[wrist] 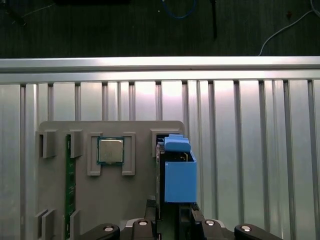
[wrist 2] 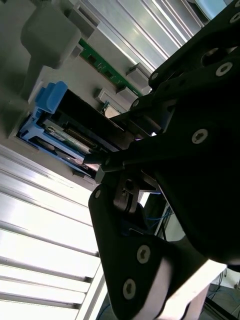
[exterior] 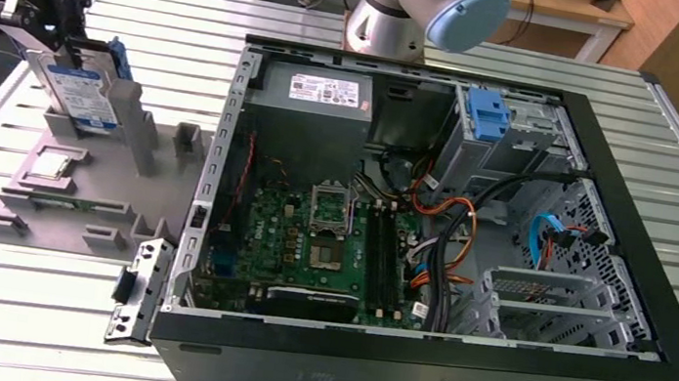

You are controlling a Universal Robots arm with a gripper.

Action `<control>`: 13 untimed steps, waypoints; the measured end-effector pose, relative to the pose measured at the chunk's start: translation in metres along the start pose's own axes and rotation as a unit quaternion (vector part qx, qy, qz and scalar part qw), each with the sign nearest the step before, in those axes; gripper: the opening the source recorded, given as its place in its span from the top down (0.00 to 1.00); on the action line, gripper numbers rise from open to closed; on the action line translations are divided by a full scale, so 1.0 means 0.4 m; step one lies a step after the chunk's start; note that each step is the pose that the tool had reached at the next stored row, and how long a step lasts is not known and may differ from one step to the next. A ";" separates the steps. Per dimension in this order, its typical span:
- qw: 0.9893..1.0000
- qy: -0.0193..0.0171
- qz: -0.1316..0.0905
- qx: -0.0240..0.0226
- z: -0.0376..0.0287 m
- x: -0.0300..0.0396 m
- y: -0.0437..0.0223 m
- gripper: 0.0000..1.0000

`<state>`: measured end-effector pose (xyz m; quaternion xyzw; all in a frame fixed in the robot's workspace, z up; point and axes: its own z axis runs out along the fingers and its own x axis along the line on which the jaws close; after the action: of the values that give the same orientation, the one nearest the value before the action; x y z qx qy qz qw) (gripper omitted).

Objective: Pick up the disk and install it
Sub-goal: 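Pick up the disk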

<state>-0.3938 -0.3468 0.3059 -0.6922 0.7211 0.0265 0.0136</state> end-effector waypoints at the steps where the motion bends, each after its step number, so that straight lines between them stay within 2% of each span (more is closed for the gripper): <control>1: 1.000 0.000 0.000 0.000 0.000 0.000 0.000 0.65; 13: 1.000 0.000 0.000 0.000 -0.004 0.003 0.000 0.65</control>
<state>-0.3939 -0.3482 0.3076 -0.6922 0.7211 0.0266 0.0136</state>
